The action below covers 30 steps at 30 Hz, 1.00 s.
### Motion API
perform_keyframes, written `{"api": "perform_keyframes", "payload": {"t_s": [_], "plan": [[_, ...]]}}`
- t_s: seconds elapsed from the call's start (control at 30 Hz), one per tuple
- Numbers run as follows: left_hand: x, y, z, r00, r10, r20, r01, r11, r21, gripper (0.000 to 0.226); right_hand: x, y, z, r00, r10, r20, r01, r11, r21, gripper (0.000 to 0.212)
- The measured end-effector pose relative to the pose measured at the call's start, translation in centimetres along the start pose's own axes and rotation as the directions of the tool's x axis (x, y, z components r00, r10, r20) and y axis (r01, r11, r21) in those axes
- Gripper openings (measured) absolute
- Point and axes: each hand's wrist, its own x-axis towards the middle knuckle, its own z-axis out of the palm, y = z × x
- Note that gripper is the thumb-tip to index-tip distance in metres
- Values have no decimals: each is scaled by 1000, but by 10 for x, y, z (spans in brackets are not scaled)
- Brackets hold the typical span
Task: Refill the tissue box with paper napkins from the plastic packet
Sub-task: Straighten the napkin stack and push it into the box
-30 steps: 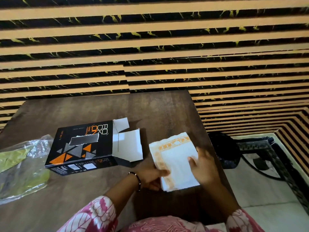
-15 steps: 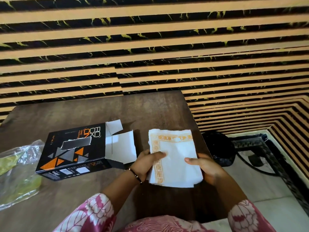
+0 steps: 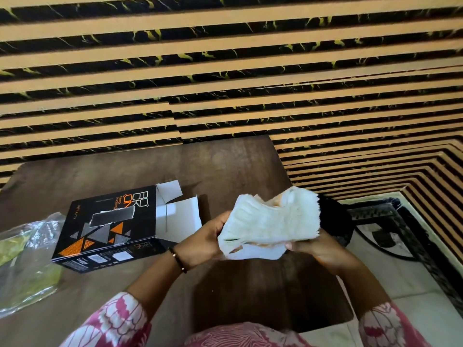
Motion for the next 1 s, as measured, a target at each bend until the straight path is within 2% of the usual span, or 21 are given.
{"api": "perform_keyframes", "payload": {"t_s": [0.1, 0.2, 0.27, 0.37, 0.43, 0.53, 0.63, 0.73, 0.83, 0.93, 1.0], "plan": [[-4, -24, 2, 996, -50, -72, 56, 994, 90, 65, -3, 7, 8, 991, 101, 85, -80, 971, -223, 71], [-6, -36, 1, 984, -95, -152, 113, 987, 117, 76, -2, 9, 15, 985, 118, 128, -65, 931, -359, 82], [-7, -36, 3, 982, -72, -177, 103, 979, 174, 77, -3, 8, 16, 988, 115, 103, -73, 936, -344, 90], [-10, -36, 8, 973, -43, -226, 94, 972, 217, 59, 1, 3, 9, 992, 63, 111, -28, 956, -292, 116], [-12, -37, 11, 973, 22, -229, 41, 964, 264, 63, 4, -4, 1, 985, 42, 166, 4, 964, -267, 132], [-14, -38, 12, 970, 77, -230, -18, 968, 251, 71, 10, -18, -6, 953, 64, 296, 11, 969, -245, 138], [-15, -37, 12, 959, 88, -270, -22, 971, 236, 66, 14, -28, -6, 928, 126, 350, -20, 957, -291, 121], [-15, -38, 12, 952, 104, -287, -41, 975, 220, 57, 14, -27, -7, 944, 164, 285, -66, 944, -324, 101], [-16, -36, 9, 933, 145, -331, -98, 983, 154, 59, 7, -20, 0, 970, 110, 218, -50, 964, -260, 78], [-15, -35, 8, 918, 152, -367, -122, 987, 103, 73, 0, -11, 12, 997, -15, 77, 33, 970, -239, 54], [-12, -35, 7, 918, 141, -371, -120, 990, 78, 75, 0, -10, 15, 996, -85, 1, 84, 985, -148, 42]]}}
